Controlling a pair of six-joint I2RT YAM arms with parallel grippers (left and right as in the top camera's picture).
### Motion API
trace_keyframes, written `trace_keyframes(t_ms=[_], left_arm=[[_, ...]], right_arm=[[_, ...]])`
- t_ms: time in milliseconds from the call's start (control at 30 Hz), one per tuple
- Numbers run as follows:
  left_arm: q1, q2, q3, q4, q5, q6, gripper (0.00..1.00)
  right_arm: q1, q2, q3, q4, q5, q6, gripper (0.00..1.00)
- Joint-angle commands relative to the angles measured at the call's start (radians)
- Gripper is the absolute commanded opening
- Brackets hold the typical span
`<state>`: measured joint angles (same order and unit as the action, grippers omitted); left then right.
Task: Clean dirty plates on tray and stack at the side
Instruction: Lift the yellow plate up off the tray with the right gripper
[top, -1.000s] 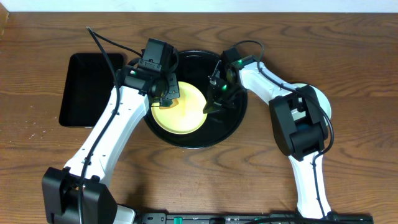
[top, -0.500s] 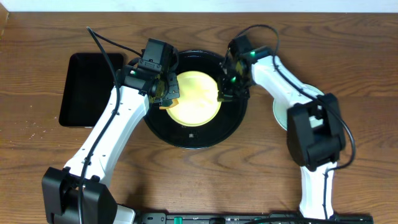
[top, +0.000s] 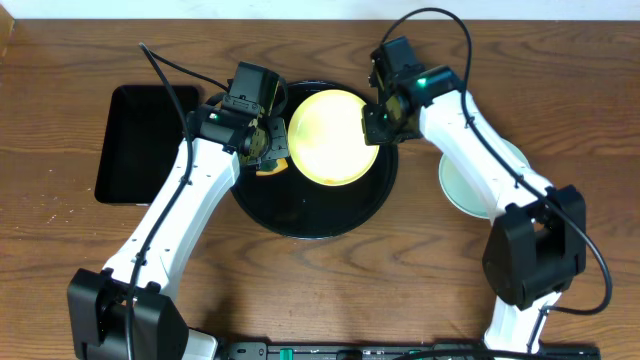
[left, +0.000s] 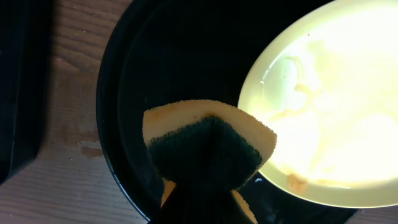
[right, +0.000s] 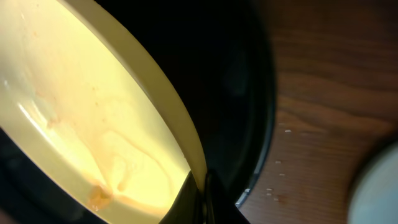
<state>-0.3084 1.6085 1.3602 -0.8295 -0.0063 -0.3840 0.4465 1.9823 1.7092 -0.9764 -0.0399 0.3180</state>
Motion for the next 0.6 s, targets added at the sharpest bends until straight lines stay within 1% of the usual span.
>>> trace_keyframes(t_ms=[0,233,333,567], left_arm=[[0.005,0.006,-0.003,0.0,-0.005,0.017,0.08],[0.005,0.006,-0.003,0.0,-0.005,0.017,0.08],[0.005,0.006,-0.003,0.0,-0.005,0.017,0.07],[0.005,0.006,-0.003,0.0,-0.005,0.017,0.07]], right_arm=[[0.057,-0.028,-0.002,-0.005,0.217,0.024,0.01],[0.166,-0.054,-0.002,-0.016,0.488,0.135,0.01],[0.203,-0.068,-0.002,-0.024,0.59,0.158,0.01],[0.249,-0.086,-0.002,-0.045,0.761,0.175,0.01]])
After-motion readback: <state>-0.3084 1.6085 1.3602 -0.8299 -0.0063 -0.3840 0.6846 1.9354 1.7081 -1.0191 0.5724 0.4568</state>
